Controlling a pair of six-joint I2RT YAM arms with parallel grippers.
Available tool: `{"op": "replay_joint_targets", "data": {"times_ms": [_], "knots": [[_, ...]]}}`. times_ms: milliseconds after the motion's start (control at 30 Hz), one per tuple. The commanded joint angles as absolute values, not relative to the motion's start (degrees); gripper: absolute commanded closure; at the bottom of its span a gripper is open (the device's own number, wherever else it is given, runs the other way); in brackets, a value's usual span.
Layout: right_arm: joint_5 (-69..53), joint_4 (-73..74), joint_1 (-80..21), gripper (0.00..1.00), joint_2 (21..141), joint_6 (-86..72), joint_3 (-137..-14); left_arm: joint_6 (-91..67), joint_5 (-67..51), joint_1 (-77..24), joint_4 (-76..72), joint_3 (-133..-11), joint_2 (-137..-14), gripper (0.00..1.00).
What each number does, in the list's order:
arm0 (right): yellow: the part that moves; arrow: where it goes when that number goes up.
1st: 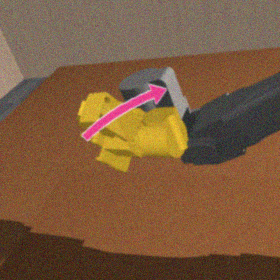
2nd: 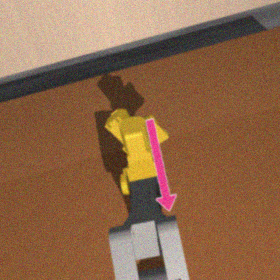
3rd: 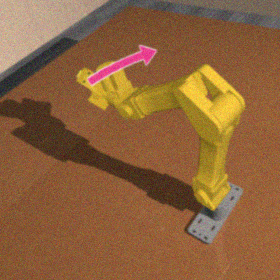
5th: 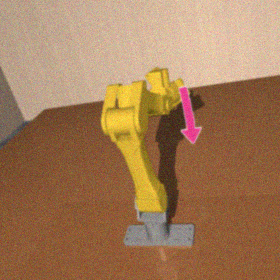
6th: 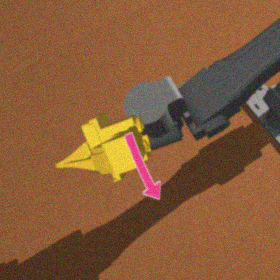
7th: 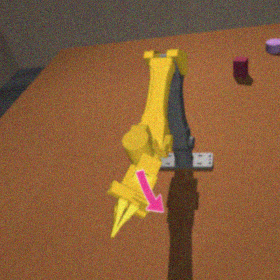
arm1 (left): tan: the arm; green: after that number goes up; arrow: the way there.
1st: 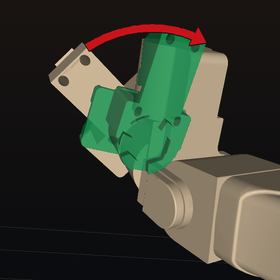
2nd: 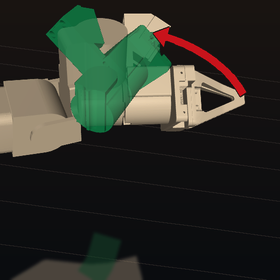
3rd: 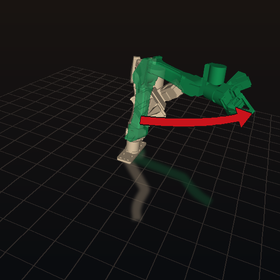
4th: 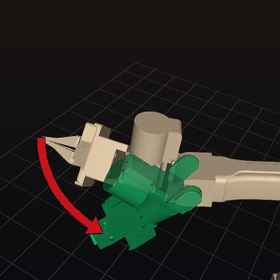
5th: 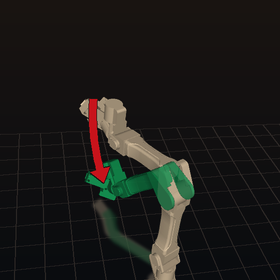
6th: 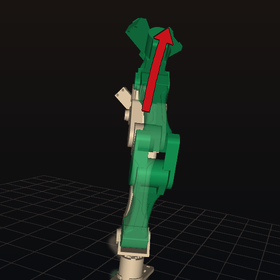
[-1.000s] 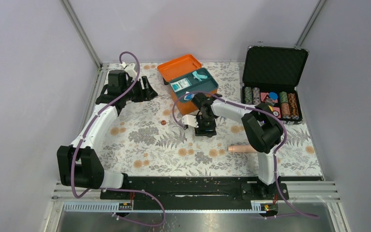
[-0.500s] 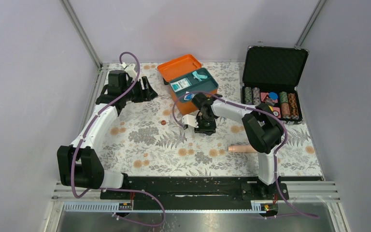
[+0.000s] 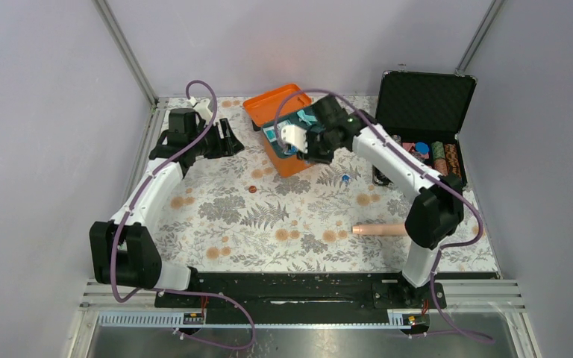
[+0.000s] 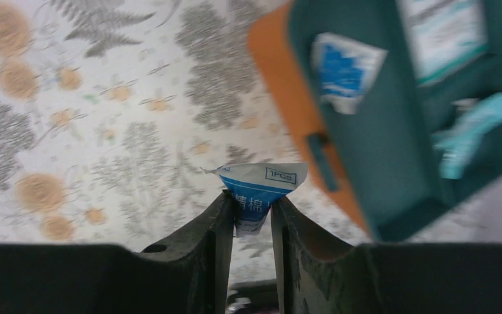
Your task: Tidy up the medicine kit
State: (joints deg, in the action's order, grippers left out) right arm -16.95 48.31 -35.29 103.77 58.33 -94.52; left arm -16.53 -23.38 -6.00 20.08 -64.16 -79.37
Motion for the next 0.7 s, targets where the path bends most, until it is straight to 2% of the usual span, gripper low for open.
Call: {"op": "replay_joint_targets", "data": {"times_ms": [0,233,433,667], "knots": [[-18.5,46.8,-32.9,0.67,105.4,60.8,-103.9,-16.5,-23.2,-5.7,18.8,-67.4,-80.0,0.38],[-16.2,46.3,-31.7,0.66,115.2,63.0,-116.1,-16.1,-22.9,-5.6,18.8,-67.8,-79.9,0.38],[-15.6,46.5,-31.6,0.46,119.4,59.4,-119.4,-14.9,-22.2,-5.3,19.2,-66.9,-78.7,0.38],[-15.7,45.3,-28.7,0.4,115.9,53.5,-117.1,-15.6,-22.4,-5.0,18.0,-65.7,-78.4,0.37]]}}
